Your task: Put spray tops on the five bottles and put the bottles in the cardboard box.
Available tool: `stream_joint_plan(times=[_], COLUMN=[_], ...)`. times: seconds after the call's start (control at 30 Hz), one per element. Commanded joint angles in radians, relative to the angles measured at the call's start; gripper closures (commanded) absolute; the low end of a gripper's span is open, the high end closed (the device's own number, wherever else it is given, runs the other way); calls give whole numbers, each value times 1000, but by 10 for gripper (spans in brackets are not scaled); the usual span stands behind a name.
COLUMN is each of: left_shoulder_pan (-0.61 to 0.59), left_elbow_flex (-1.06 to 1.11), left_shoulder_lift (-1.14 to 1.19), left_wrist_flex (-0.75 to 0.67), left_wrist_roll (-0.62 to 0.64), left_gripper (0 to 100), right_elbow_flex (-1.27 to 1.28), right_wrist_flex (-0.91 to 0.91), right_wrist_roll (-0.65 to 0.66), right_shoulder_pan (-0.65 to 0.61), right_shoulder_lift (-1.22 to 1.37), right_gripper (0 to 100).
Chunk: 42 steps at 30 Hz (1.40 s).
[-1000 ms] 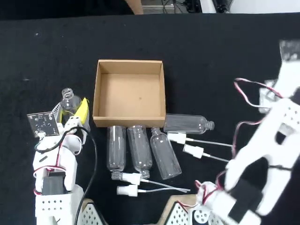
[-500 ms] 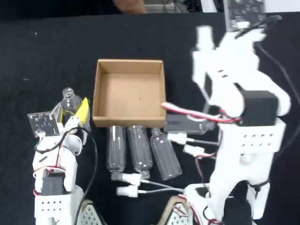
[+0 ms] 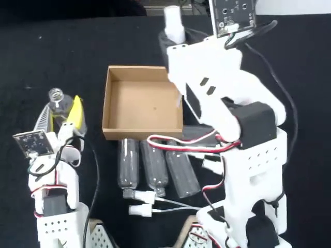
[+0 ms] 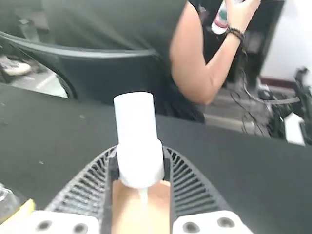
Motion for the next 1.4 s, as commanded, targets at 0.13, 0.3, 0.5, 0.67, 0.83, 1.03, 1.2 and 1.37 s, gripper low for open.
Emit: stream_joint_plan(times=[0.13, 0.3, 0.5, 0.67, 0.83, 1.03, 1.2, 1.37], left_shoulder_pan=[54, 88, 88, 101, 93, 88, 91, 101], left_elbow_flex=[18, 18, 18, 18, 18, 18, 18, 18], left_shoulder_lift=[-25, -25, -25, -25, -25, -23, -18, -20], left_wrist_flex=[-25, -26, -26, -86, -216, -276, -275, -227], left_wrist_roll=[8, 0, 2, 6, 6, -2, 6, 6], left_gripper=[970, 970, 970, 970, 970, 970, 970, 970], right_elbow_flex=[-59, -33, -30, -19, 1, 59, 90, 93], right_wrist_flex=[-43, -51, -147, -153, -170, -227, -258, -275], right_wrist_roll=[-5, -5, -5, -5, -6, -9, -97, -103], right_shoulder_pan=[-72, -68, -72, -74, -74, -198, -226, -169], right_shoulder_lift=[-105, -143, -163, -148, -130, -137, -137, -137], right_gripper=[987, 987, 987, 987, 987, 987, 987, 987])
